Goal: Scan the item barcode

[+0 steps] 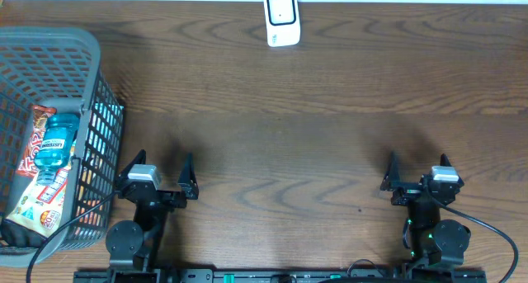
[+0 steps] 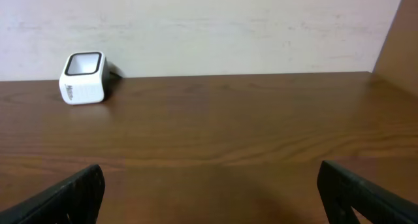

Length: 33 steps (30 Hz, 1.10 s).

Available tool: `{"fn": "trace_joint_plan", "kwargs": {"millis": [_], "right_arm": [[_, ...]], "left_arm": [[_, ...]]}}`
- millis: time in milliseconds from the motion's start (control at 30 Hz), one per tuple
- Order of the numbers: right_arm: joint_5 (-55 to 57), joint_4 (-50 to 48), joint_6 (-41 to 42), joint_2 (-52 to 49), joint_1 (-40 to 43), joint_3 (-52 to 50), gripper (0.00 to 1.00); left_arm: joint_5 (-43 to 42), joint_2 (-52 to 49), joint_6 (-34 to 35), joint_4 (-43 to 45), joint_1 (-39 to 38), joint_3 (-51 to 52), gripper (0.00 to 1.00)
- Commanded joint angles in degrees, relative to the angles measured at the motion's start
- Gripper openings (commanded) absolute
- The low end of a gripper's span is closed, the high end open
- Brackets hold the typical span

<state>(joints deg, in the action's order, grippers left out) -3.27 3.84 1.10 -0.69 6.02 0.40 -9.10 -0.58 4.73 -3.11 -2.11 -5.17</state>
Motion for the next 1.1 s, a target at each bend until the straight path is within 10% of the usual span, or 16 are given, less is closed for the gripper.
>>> {"fn": "trace_joint_plan", "kwargs": {"millis": [0, 1067], "right_arm": [[-0.3, 0.2, 0.8, 0.3, -0.4, -0.1, 0.99], [-0.3, 0.2, 0.8, 0.0, -0.4, -0.1, 0.99]], "left_arm": [[-1.0, 0.3, 0.5, -1.6, -0.2, -1.7, 0.98], [-1.0, -16.8, 0.5, -16.6, -0.2, -33.6, 0.98]]}}
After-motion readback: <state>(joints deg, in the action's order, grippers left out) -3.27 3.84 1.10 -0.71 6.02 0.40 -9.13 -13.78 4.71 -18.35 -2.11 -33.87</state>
